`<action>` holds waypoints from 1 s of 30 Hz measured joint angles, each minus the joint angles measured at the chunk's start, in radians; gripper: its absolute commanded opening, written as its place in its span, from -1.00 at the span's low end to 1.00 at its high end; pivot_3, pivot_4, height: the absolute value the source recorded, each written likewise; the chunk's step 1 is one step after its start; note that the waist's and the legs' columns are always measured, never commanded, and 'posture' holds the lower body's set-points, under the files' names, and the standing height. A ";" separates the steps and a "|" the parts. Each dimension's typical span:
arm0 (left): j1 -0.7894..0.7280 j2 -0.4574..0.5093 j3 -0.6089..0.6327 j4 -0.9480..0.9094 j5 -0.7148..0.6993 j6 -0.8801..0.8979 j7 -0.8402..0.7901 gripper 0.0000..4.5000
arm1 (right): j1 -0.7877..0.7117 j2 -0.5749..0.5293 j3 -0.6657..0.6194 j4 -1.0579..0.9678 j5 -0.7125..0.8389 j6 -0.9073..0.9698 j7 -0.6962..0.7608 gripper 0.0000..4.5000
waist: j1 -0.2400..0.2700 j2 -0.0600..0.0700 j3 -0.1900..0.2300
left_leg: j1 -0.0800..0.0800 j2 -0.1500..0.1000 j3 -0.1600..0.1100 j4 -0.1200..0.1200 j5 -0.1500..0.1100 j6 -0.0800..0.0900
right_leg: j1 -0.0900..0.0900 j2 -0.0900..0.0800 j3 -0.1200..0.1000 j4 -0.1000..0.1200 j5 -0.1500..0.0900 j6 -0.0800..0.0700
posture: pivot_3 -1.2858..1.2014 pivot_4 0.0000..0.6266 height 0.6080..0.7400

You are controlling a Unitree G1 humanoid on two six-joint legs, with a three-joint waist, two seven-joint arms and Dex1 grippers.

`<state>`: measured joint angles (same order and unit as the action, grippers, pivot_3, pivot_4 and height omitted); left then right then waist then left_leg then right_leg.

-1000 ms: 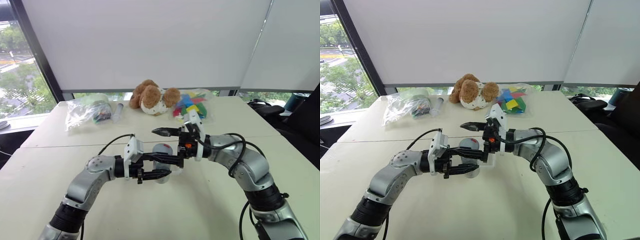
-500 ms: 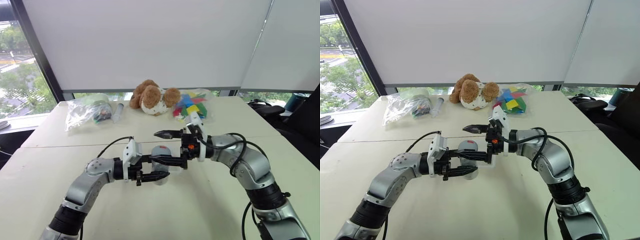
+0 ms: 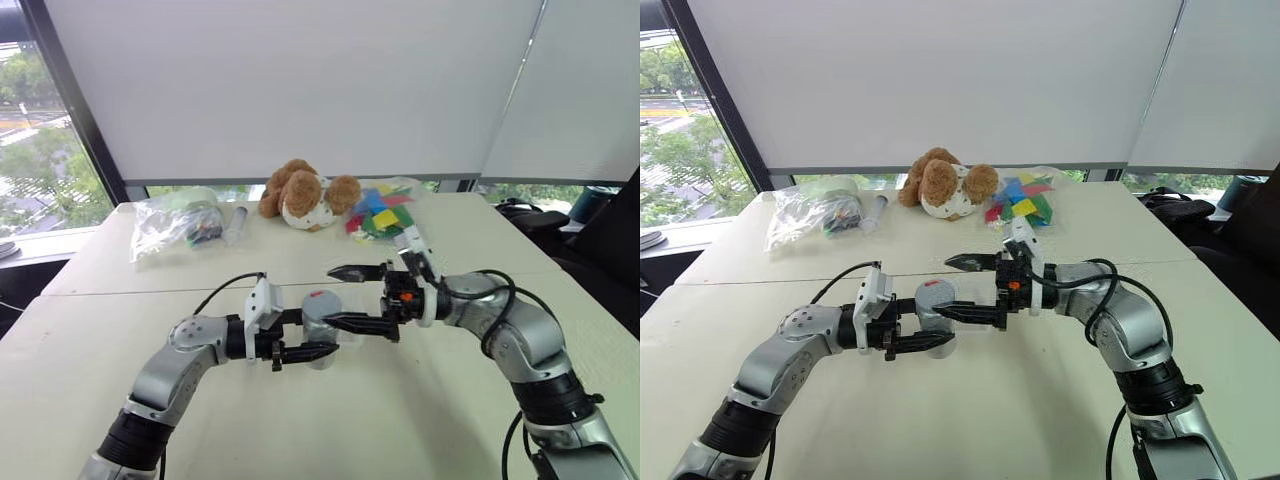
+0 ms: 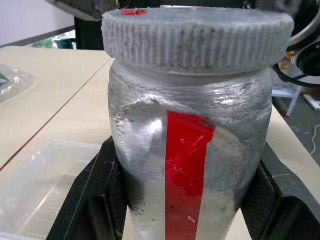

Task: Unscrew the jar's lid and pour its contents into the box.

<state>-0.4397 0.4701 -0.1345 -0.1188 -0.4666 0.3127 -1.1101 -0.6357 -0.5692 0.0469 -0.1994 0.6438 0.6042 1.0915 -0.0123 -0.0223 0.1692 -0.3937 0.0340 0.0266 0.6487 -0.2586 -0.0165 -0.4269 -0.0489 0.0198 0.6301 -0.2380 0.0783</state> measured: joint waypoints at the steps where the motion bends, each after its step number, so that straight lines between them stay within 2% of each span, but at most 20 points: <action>1: 0.000 0.000 0.000 0.000 0.000 0.000 0.000 0.00 | 0.002 -0.001 -0.013 -0.002 0.026 0.013 0.011 0.98 | 0.000 0.000 0.000 | 0.000 0.000 0.000 0.000 0.000 0.000 | 0.000 0.000 0.000 0.000 0.000 0.000 | 0.03 -0.52 1.00; 7: 0.000 0.000 0.001 -0.001 0.000 0.000 0.001 0.00 | -0.013 0.014 -0.005 -0.078 0.098 0.096 -0.020 0.98 | -0.003 0.000 0.000 | 0.000 0.000 0.000 0.000 0.000 0.000 | 0.000 0.000 0.000 0.000 0.000 0.000 | 0.03 -0.52 1.00; 15: -0.001 -0.008 0.001 -0.002 -0.001 0.002 0.001 0.00 | -0.090 0.095 0.129 -0.060 -0.029 0.099 -0.141 0.98 | 0.002 0.000 0.000 | 0.000 0.000 0.000 0.000 0.000 0.000 | 0.000 0.000 0.000 0.000 0.000 0.000 | 0.03 -0.52 1.00; 30: -0.002 -0.014 0.001 -0.006 -0.001 0.007 0.002 0.00 | -0.104 0.086 0.132 -0.009 -0.072 0.069 -0.117 0.98 | -0.001 0.000 0.000 | 0.000 0.000 0.000 0.000 0.000 0.000 | 0.000 0.000 0.000 0.000 0.000 0.000 | 0.03 -0.52 1.00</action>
<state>-0.4416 0.4559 -0.1339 -0.1244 -0.4672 0.3193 -1.1086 -0.7396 -0.4829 0.1788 -0.2088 0.5719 0.6734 0.9747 -0.0131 -0.0222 0.1693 -0.3939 0.0341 0.0265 0.6486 -0.2586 -0.0165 -0.4271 -0.0489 0.0197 0.6301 -0.2380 0.0783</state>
